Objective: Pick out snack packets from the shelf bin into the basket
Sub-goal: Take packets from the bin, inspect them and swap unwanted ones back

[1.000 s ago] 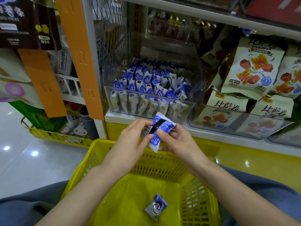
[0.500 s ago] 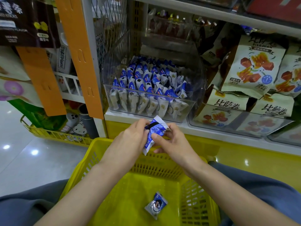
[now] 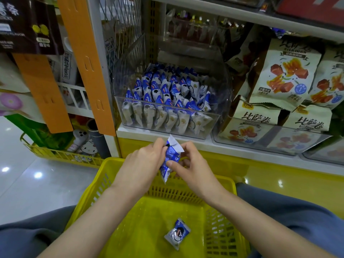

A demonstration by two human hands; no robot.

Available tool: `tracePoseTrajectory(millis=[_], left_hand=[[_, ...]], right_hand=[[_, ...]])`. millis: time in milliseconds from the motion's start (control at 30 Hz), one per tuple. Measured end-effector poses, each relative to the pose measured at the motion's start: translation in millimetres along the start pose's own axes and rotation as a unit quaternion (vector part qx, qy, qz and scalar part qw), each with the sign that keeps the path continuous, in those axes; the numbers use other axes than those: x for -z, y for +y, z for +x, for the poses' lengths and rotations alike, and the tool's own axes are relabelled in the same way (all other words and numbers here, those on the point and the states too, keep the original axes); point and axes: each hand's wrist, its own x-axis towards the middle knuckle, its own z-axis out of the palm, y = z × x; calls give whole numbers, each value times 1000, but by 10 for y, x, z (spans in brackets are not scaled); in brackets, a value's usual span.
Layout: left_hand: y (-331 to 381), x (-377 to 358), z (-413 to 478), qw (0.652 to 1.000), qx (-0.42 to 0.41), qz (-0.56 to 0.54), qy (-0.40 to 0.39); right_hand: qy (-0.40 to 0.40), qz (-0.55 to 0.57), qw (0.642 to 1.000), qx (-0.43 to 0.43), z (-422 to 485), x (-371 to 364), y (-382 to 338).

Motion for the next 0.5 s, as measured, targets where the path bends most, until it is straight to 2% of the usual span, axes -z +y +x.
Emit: tracePoseTrajectory(millis=[67,167,367,433,500], left_hand=[[-2,3,-9,999,1,-36,20],[11,-27,-2,984,38,-165,56],[107,-55,47,916,116,-383,26],[140,-68,28,902,110,-417,7],[156,-87,24,907,100,-408,11]], right_hand=[[2,-9,1000,27,-11,6,-12],[20,-36,997,68,-9,24,-33],[53,-41,996,67,21,31,-5],[80,-72,991,81,18,34,16],[91,-106,986,90,18,23,36]])
